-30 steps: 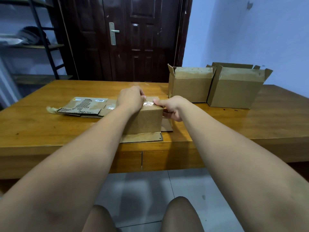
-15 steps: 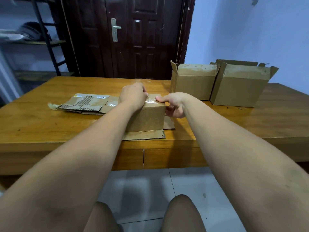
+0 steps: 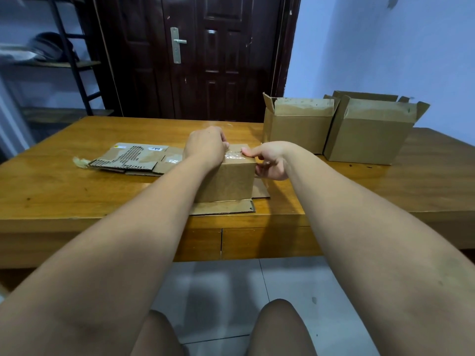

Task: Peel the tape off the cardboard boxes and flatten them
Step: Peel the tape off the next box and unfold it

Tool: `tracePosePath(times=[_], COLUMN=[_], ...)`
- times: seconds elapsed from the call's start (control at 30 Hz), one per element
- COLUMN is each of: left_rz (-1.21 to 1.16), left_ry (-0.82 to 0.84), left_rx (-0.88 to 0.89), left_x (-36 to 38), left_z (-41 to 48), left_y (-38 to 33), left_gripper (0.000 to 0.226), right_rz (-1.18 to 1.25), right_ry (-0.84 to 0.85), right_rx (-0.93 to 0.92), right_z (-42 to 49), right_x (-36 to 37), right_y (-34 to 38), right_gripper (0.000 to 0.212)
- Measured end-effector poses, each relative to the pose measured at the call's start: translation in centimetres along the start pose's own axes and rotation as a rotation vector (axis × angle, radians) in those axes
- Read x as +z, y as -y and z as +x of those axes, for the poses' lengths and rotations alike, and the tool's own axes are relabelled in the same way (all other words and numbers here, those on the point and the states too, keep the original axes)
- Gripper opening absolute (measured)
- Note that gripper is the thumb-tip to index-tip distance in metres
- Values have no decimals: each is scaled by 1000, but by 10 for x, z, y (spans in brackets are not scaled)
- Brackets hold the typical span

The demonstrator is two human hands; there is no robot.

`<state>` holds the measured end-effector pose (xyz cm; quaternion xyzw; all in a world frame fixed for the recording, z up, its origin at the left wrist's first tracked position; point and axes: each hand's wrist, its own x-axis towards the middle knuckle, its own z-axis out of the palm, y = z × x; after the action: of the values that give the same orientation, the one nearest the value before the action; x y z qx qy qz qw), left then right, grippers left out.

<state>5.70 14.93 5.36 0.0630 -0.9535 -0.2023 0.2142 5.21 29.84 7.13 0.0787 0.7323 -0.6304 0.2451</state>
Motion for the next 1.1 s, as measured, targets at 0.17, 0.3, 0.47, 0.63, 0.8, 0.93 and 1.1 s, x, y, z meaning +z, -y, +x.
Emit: tracePosePath(times=[0.17,0.3,0.47,0.63,0.8,0.93,1.1], left_rz=[-7,-13,-6,-4,-5,-1,2], left_ry=[10,11,14,16,11,6,2], left_rx=[-8,-7,-2,-9,-9,-11,-9], left_x=[-1,-2,-3,0,1,0,1], left_z=[-1,-2,-1,0,1,1,2], left_y=[-1,-2,-2,0,0,0,0], left_gripper=[17,17,17,16,17,17,15], right_rz=[28,-11,-321,-296,-274,-206,274], right_ry=[-15,9,-115,-118,-143,-119,-14], right_rx=[16,-2,-90,-116,-179,-216,-167], right_z=[2,-2,-4,-3,-2,0,1], right_x=[2,0,4,3,2,-1,-14], right_y=[-3,0,7,4,-1,-8,-33], right_gripper=[27,29,30,29,29,29,28])
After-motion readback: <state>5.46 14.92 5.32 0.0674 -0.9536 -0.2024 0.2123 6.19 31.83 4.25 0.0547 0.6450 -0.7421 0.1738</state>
